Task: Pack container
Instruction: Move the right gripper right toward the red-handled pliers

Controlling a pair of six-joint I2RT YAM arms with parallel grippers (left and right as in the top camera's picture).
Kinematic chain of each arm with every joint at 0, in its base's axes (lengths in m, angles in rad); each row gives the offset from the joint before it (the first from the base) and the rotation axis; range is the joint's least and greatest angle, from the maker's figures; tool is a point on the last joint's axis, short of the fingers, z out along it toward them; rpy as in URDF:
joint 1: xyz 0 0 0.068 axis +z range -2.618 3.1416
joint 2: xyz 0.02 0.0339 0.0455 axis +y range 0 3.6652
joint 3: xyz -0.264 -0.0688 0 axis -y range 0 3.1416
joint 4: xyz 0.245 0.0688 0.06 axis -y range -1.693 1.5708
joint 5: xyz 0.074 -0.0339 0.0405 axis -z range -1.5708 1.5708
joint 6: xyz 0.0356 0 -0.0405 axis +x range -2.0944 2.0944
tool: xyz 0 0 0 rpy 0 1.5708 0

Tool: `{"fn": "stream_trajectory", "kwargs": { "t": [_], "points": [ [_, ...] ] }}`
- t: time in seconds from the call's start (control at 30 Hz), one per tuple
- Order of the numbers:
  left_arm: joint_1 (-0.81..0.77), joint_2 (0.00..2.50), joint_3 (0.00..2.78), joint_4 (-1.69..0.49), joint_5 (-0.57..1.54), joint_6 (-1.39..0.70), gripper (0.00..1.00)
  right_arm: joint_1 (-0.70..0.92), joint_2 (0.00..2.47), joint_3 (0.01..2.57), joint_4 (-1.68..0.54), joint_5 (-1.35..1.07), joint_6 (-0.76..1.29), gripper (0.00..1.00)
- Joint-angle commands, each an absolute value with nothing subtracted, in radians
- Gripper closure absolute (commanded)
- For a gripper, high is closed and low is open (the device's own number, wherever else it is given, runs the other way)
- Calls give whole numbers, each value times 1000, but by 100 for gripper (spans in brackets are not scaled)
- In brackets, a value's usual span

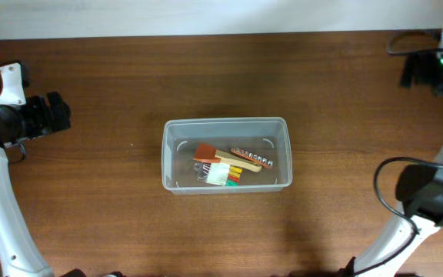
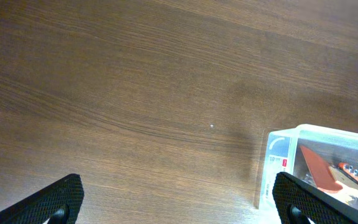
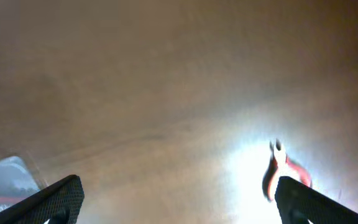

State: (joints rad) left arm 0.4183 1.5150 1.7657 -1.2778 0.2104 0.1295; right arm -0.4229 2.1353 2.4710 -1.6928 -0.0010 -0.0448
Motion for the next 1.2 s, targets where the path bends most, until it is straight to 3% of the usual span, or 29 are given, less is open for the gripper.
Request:
{"fn": "stream_trajectory", "kwargs": {
  "t": [0.0, 0.27, 0.7, 1.17],
  "points": [
    [422, 1517, 1786, -1277, 221, 121, 1, -486, 2033, 2343, -1699, -38, -6, 1],
    [422, 1517, 1786, -1277, 221, 121, 1, -639, 1848, 2014, -1699, -21, -7, 1],
    [422, 1517, 1786, -1277, 221, 121, 1, -960, 1827, 1810, -1674, -1, -63, 1],
    [422, 1517, 1786, -1277, 221, 121, 1, -948, 1827, 1776, -1451, 30, -131, 1]
  ]
}}
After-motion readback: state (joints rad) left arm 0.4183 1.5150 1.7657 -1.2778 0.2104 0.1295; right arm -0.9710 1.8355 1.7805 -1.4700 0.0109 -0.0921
